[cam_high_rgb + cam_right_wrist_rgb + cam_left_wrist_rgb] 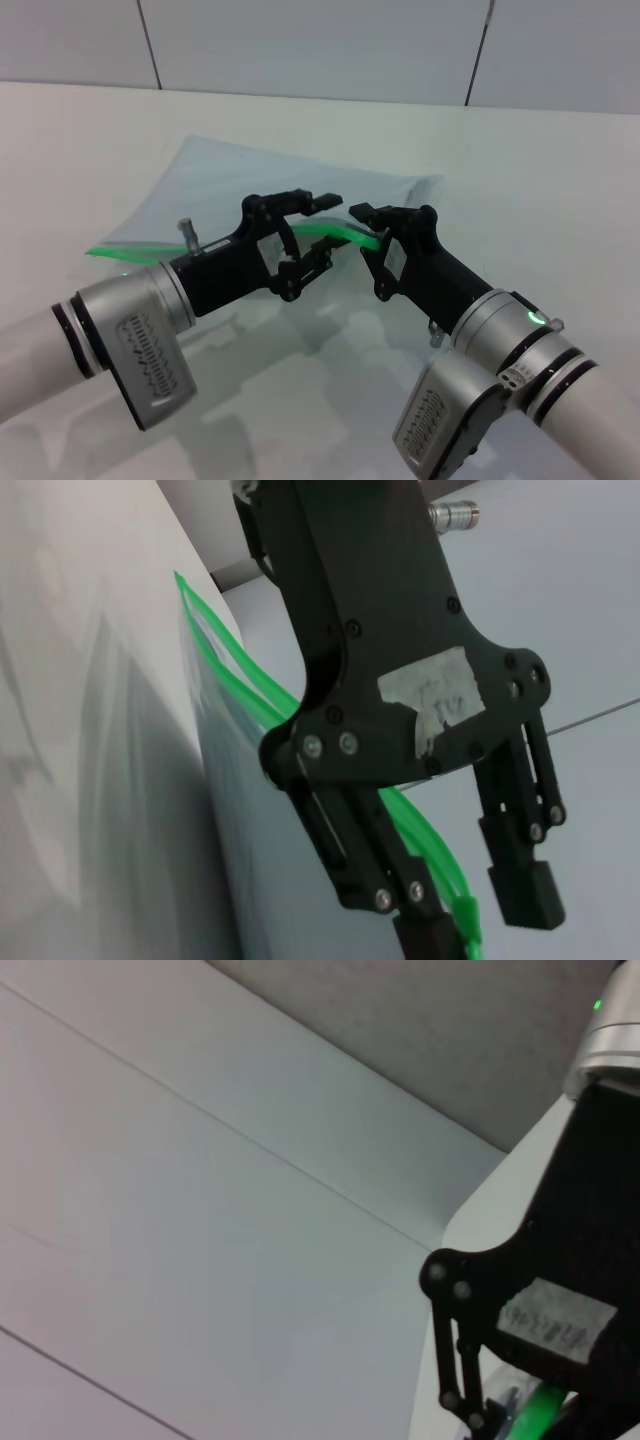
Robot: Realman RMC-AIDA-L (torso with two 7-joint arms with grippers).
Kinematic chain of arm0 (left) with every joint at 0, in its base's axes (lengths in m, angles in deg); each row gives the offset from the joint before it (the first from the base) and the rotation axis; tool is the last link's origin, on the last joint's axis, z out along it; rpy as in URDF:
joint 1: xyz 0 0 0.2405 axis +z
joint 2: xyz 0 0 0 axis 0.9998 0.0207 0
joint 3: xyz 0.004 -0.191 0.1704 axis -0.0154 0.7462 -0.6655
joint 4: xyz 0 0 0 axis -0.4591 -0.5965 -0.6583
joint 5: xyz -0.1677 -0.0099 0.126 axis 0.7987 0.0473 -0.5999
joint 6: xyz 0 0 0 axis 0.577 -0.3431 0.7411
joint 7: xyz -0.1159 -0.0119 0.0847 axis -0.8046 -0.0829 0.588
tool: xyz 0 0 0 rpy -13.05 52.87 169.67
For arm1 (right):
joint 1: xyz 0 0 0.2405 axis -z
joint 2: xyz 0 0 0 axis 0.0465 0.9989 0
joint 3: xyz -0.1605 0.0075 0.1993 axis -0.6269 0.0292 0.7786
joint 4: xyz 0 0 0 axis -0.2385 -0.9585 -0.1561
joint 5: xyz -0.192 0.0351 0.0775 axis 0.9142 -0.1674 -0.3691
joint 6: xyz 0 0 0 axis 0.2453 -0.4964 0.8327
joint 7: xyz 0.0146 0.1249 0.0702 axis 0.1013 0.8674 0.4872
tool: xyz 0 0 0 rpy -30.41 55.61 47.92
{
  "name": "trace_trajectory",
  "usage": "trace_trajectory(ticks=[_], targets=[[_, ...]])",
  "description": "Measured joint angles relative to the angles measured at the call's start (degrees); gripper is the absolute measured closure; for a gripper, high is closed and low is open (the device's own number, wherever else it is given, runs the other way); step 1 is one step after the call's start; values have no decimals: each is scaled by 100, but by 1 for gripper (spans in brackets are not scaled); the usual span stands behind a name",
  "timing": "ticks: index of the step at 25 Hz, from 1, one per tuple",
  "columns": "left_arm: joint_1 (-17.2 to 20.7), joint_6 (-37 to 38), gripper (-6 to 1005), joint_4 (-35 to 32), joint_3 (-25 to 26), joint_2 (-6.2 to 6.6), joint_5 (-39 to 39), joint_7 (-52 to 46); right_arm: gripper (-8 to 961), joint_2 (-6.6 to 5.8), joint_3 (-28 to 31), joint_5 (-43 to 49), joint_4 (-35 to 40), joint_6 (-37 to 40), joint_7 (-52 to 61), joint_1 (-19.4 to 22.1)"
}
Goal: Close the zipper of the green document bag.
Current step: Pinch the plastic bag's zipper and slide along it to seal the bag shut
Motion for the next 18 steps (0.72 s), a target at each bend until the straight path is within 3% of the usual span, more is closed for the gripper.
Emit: trace_trajectory(ticks=[6, 18], targets=[[-5, -17, 670, 0, -30, 0, -53, 26, 904, 0, -5, 33, -3, -47, 0, -11], [-13, -32, 733, 71, -15, -4, -183, 403, 904, 0, -5, 206, -3, -84, 18, -10]])
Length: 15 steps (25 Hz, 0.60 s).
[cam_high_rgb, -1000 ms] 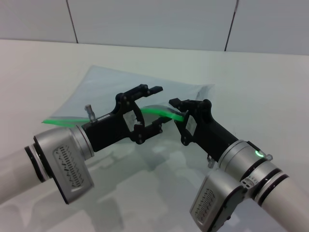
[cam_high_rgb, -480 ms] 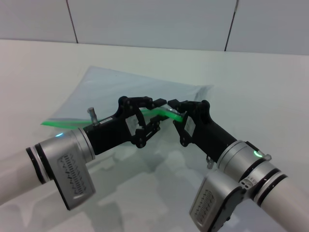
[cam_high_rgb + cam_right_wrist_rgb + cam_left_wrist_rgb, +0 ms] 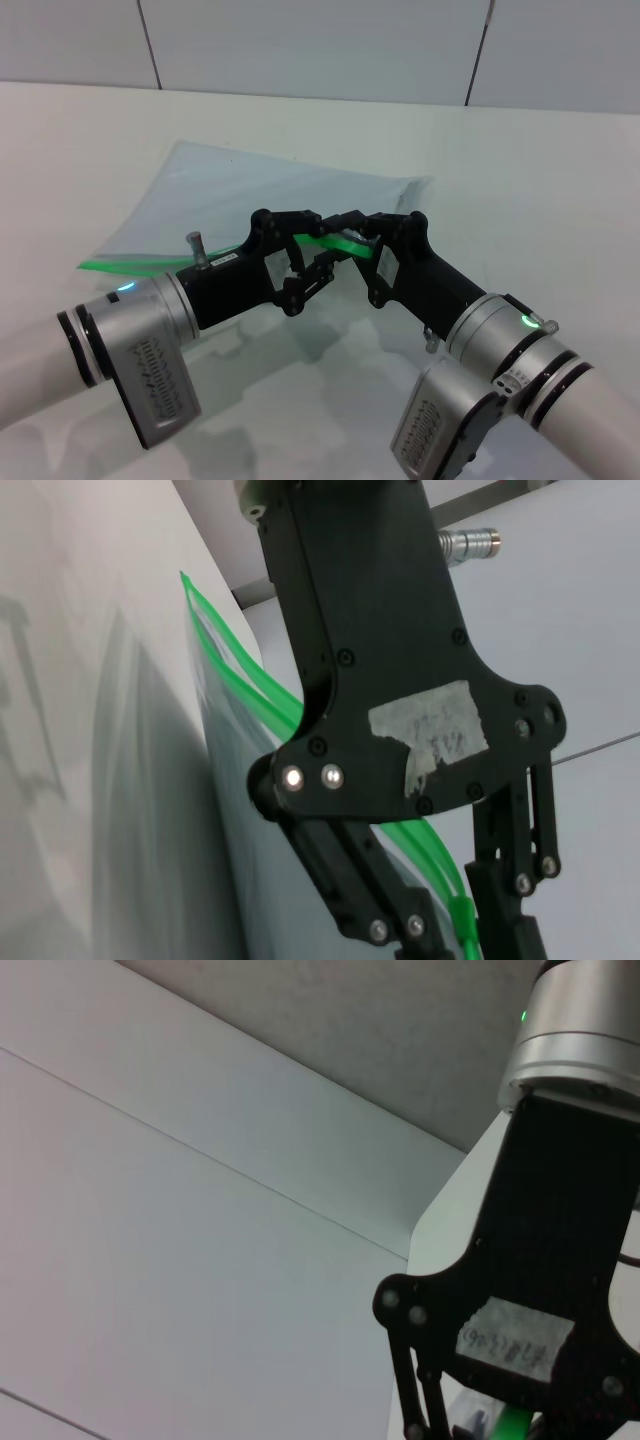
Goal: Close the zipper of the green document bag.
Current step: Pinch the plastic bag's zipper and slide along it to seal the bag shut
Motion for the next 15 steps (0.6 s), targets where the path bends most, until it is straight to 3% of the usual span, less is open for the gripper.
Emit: trace_trajectory(ticks=[7, 15], targets=[[23, 10, 755, 5, 13, -4, -3, 87, 903, 0, 0, 4, 0, 0, 19, 3], [36, 32, 845, 9, 12, -5, 4, 176, 903, 0, 8, 4, 0, 0, 6, 16]])
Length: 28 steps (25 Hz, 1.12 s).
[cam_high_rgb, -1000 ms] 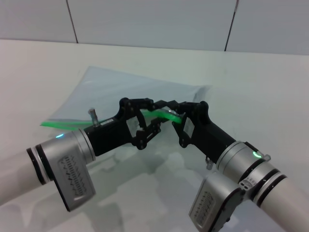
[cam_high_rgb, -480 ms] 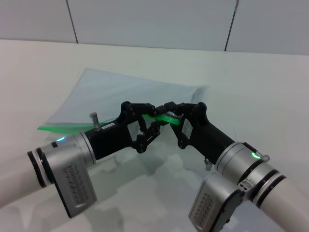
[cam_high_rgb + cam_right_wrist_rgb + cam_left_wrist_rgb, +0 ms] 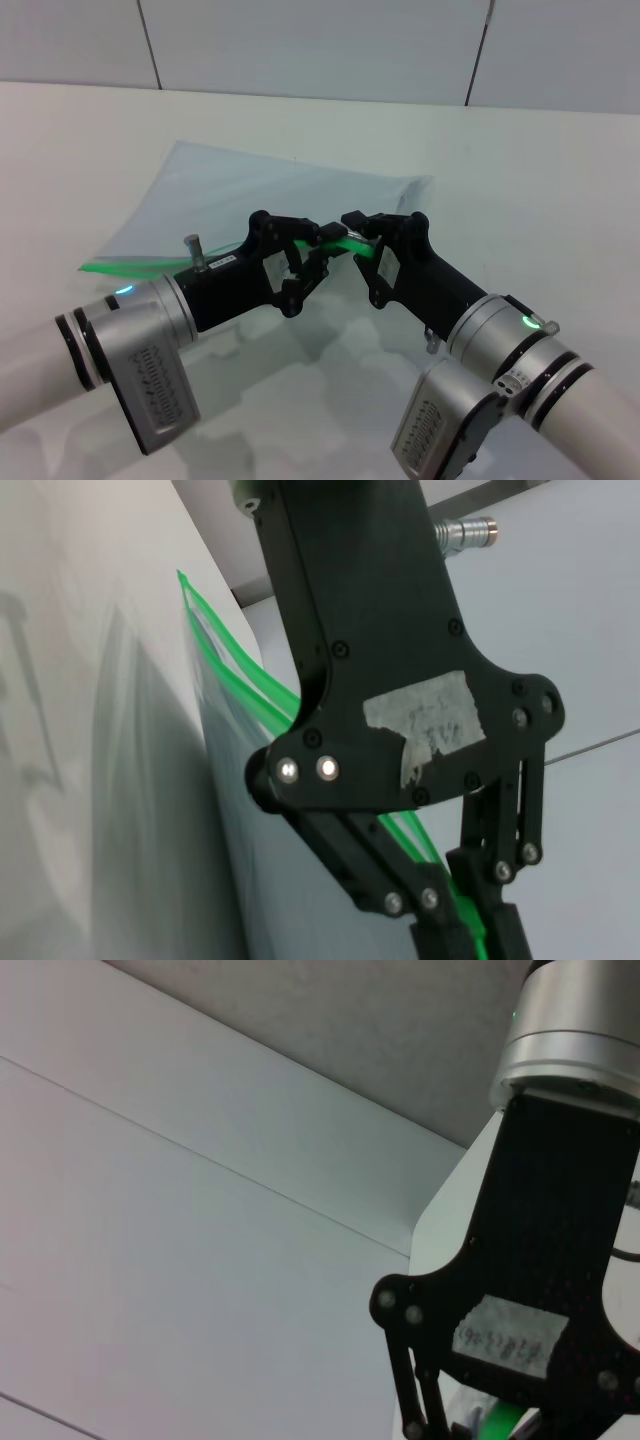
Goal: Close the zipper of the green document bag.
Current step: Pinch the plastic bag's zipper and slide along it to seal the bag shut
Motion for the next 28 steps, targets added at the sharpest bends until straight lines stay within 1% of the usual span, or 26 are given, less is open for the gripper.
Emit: trace_trajectory(ticks=[3, 11, 19, 28], targets=[[-2, 1, 876, 36, 5, 0, 2, 26, 903, 0, 0, 0, 1, 0, -7, 3], [-21, -2, 916, 77, 4, 0, 5, 43, 903, 0, 1, 5, 0, 0, -10, 3], [17, -1, 913, 78, 43, 4, 64, 45, 903, -1, 1, 10, -29, 50, -7, 21], [156, 2, 910, 77, 360, 35, 70, 45, 903, -15, 16, -41, -77, 100, 112, 38]])
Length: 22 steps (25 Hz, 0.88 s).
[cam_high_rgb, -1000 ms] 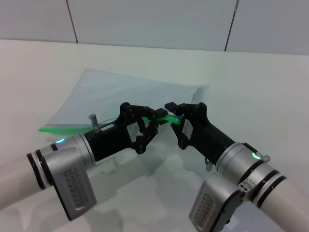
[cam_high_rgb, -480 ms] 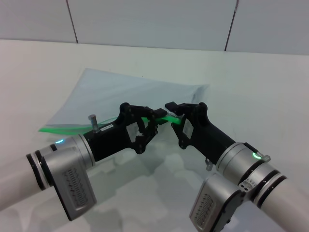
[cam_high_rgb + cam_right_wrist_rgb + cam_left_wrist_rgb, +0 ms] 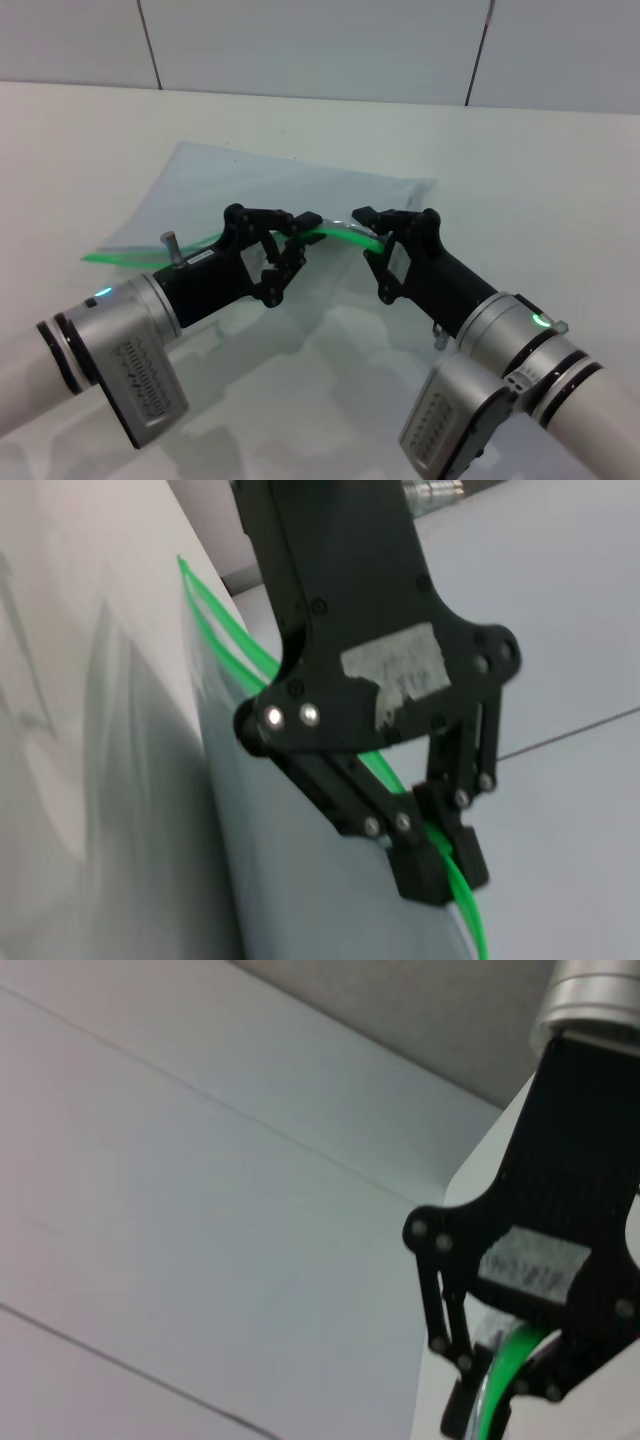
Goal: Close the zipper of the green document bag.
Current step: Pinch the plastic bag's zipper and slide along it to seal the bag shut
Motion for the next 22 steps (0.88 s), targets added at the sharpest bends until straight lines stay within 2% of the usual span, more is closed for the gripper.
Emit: trace_trajectory(ticks=[12, 22], targets=[[206, 22, 906, -3, 420, 20, 2, 0, 903, -14, 169, -49, -534, 716, 736, 189], [398, 372, 903, -13, 708, 32, 61, 0, 903, -27, 313, -844, -1002, 1092, 838, 369]])
